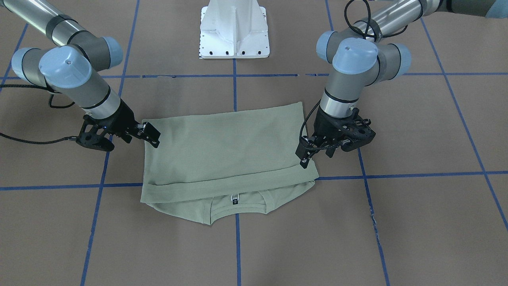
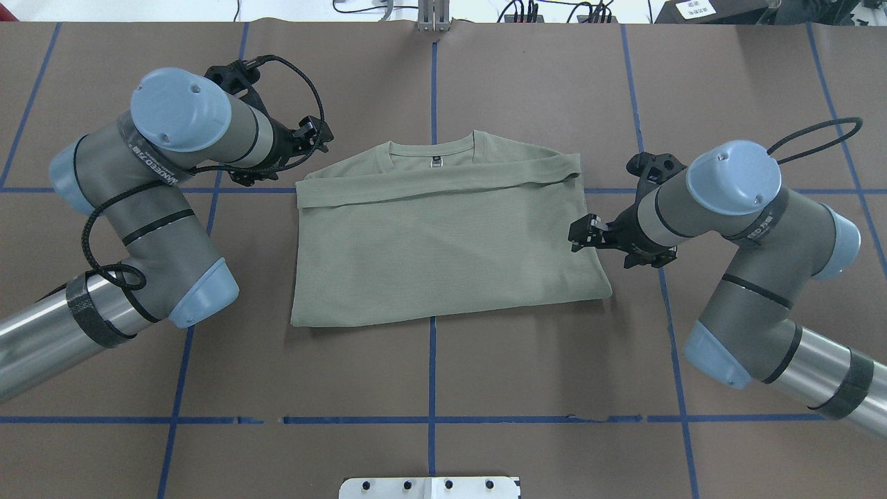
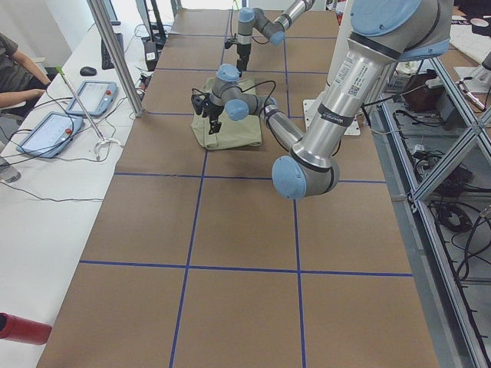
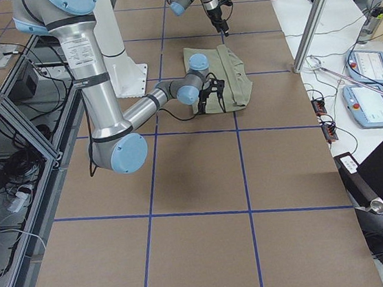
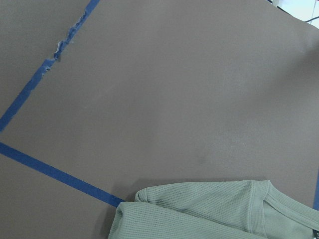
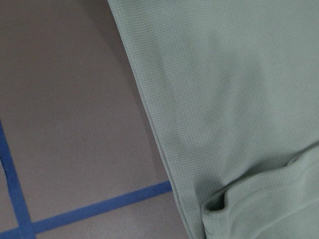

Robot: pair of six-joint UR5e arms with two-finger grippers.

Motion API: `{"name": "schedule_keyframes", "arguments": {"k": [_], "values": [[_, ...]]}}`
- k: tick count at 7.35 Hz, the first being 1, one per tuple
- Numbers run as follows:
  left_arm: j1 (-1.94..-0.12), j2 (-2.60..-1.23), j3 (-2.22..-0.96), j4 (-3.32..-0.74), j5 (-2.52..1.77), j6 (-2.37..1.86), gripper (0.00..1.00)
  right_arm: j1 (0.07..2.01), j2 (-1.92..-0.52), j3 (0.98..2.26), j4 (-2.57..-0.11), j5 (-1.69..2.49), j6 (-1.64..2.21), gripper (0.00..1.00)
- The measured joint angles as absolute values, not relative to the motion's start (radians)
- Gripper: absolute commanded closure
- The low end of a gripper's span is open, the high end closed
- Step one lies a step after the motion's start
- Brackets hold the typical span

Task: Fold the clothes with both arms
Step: 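Release the hem and move the right gripper to the folded shirt's near corner, then grasp the folded shirt with the right gripper and drag it away from the left arm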

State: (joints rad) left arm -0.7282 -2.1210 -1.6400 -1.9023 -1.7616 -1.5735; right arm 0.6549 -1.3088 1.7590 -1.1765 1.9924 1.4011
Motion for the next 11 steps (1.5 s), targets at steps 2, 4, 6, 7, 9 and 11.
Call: {"name": "schedule_keyframes", "arguments": {"k": [2, 4, 6, 7, 9, 11], "values": [[-0.728, -2.121, -1.644, -1.902, -1.761, -1.574, 0.00, 0.619, -1.308, 1.749, -1.178, 1.959, 1.403, 0.00], [-0.729, -2.121, -1.653, -1.902, -1.761, -1.575, 0.00, 0.607, -1.311, 1.744, -1.177, 1.955, 1.404, 0.01], [-0.729, -2.120, -1.656, -1.902, -1.761, -1.575, 0.00, 0.594, -1.315, 1.742, -1.178, 1.953, 1.406, 0.48], [-0.729, -2.119, -1.656, -1.902, -1.761, -1.575, 0.00, 0.590, -1.315, 1.743, -1.178, 1.953, 1.414, 0.97], [-0.729, -2.118, -1.657, -1.902, -1.761, -1.573, 0.00, 0.587, -1.314, 1.747, -1.177, 1.954, 1.437, 1.00], [-0.729, -2.120, -1.658, -1.902, -1.761, -1.572, 0.01, 0.588, -1.318, 1.752, -1.176, 1.961, 1.439, 1.00]]}}
